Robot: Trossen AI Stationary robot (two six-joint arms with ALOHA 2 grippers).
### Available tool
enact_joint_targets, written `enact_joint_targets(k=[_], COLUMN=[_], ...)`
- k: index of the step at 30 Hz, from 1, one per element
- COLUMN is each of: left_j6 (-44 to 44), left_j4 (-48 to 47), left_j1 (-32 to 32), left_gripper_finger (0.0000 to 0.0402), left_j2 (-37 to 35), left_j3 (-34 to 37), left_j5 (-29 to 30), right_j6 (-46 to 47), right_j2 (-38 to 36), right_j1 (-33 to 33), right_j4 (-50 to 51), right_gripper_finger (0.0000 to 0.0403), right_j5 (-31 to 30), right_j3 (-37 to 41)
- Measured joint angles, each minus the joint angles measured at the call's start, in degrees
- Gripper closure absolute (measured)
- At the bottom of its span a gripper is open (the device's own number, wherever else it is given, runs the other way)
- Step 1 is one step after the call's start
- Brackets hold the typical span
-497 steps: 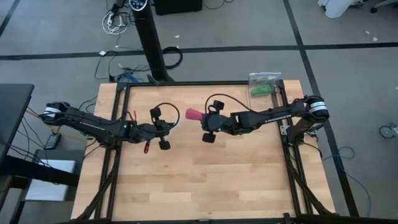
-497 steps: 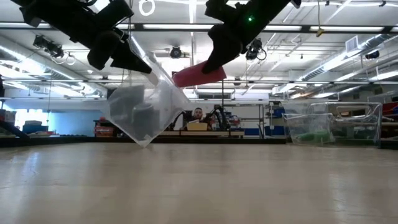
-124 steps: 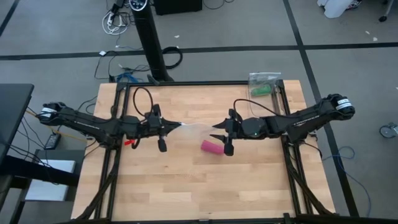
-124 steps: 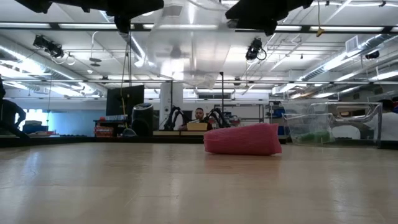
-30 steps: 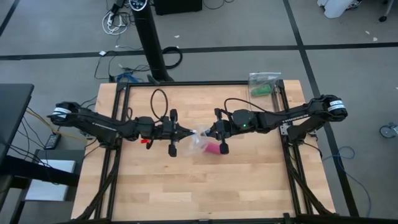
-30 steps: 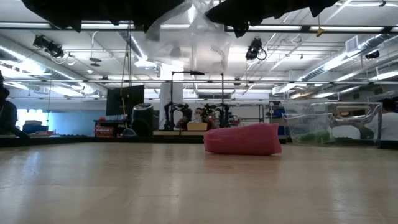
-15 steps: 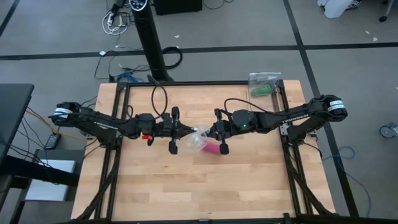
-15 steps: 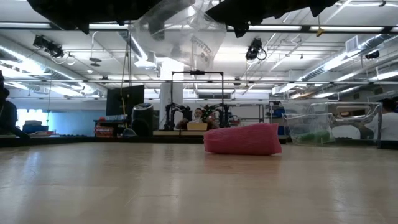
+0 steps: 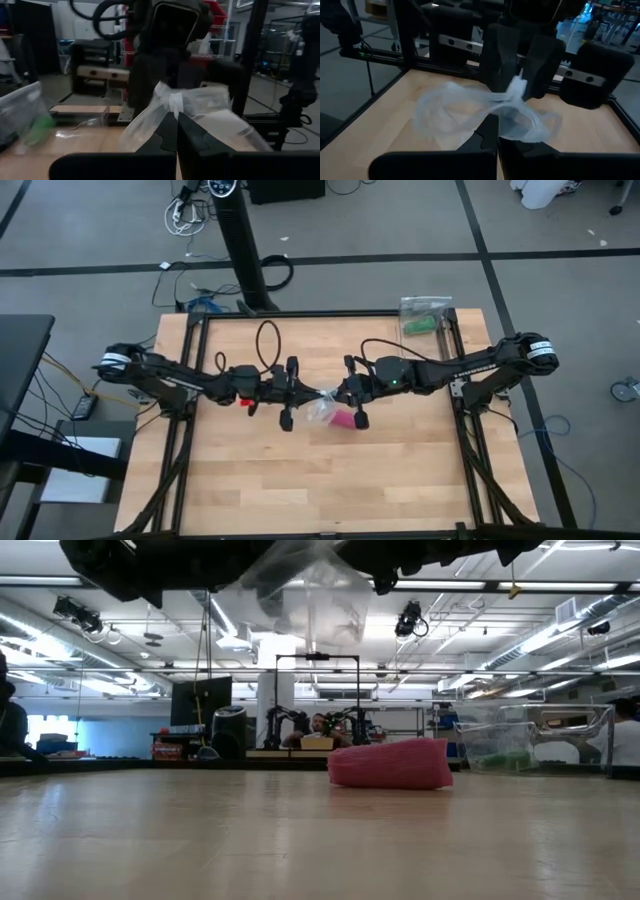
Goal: Roll bandage
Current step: Prepare the transparent zip bag
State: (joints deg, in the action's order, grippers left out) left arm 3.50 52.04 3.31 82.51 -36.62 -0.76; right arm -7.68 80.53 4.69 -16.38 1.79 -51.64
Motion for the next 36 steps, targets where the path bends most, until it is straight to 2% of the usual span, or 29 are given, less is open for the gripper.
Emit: enact_joint_targets(k=[9,15,18,26,31,36], left_j6=[-0.25,-2.51,-4.23,-10.39,-14.25,-17.68], left_j4=[-0.88,-6.61,-13.21,-28.67,-34.55,-36.14], left_j1=[0.00,-0.02,0.00,0.16,0.22,0.55], left_gripper_finger=[0.0400,0.0400,0.0400,0.0400,0.0400,0.0400], left_j2=[3.05,-0.29,-3.17,-8.98,-9.09,-9.02], left_j3=[-3.39,-3.35,-3.35,-3.33,-3.29,-3.28], left_j5=[-2.40,-2.34,-1.58,6.27,13.22,19.82], right_j6=[-0.04,2.69,5.24,7.68,8.07,7.74], right_j2=[0.00,0.00,0.00,0.00,0.00,0.00], right_j1=[0.00,0.07,0.11,0.20,0.20,0.20], right_j4=[1.14,4.54,7.38,15.22,17.24,17.51], right_gripper_finger=[0.0401,0.0389,0.0374,0.0319,0.0289,0.0264], right_j5=[-0.04,-1.84,-2.88,-8.55,-9.28,-11.48], right_j3=[0.00,0.00,0.00,0.00,0.00,0.00])
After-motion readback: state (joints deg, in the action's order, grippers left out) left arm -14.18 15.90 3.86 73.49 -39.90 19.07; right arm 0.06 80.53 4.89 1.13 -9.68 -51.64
